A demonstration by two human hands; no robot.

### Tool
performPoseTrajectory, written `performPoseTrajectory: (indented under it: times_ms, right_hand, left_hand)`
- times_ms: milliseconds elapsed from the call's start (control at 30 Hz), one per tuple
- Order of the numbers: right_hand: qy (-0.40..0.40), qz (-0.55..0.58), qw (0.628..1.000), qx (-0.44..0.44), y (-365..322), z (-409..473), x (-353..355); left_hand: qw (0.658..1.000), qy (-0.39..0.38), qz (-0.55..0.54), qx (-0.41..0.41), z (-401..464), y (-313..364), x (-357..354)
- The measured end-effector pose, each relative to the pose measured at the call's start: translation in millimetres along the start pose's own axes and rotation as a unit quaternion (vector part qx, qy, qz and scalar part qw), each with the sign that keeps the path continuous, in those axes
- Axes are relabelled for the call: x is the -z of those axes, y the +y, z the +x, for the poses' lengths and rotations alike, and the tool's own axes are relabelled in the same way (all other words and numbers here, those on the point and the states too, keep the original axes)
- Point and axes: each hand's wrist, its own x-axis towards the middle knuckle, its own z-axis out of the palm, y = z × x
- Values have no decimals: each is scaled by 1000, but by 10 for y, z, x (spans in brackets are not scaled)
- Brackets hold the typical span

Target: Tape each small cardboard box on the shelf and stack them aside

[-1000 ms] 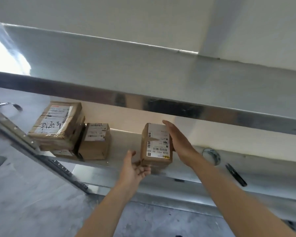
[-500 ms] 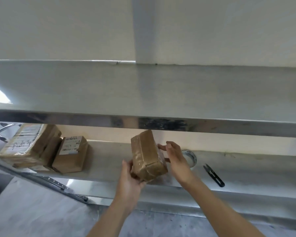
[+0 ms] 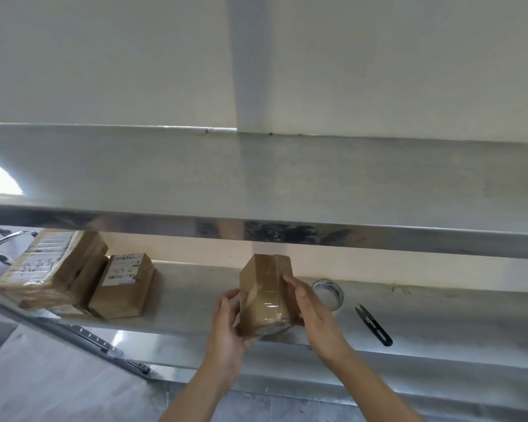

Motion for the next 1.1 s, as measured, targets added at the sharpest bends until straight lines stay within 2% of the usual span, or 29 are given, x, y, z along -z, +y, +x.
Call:
performPoseTrajectory:
  times_ms: [167,333,567,800,867,900,933,1000,1100]
  right_hand:
    - [39,14,999,3,-59,-5,-24]
    - [9,45,999,-29,40,26,-49]
    - [-16,64,996,-60,289,156,-34]
    - [-16,44,997,-61,534,235,10]
    - [68,-35,996,-44,579,284,122]
    - [114,-116,987,-17,624,335,218]
    - [125,-220,967,9,667,396,322]
    - [49,-433,900,7,739,499,477]
    - [-51,-574,816,-46,788,597,540]
  left_hand:
    - [999,1,41,-23,22,1,94]
    - [991,-20,121,-48,66,-30,111]
    - [992,7,129,5,198,-222,135]
    - [990,6,137,14,263,-336,127]
    - [993,18,118,16,294,-299,161]
    - [994,31,108,14,310,-273,183]
    - [994,46,101,9,323,-244,200]
    - [991,73,109,-16,345,-195,224]
    - [979,100,160,-78,355,-129,210]
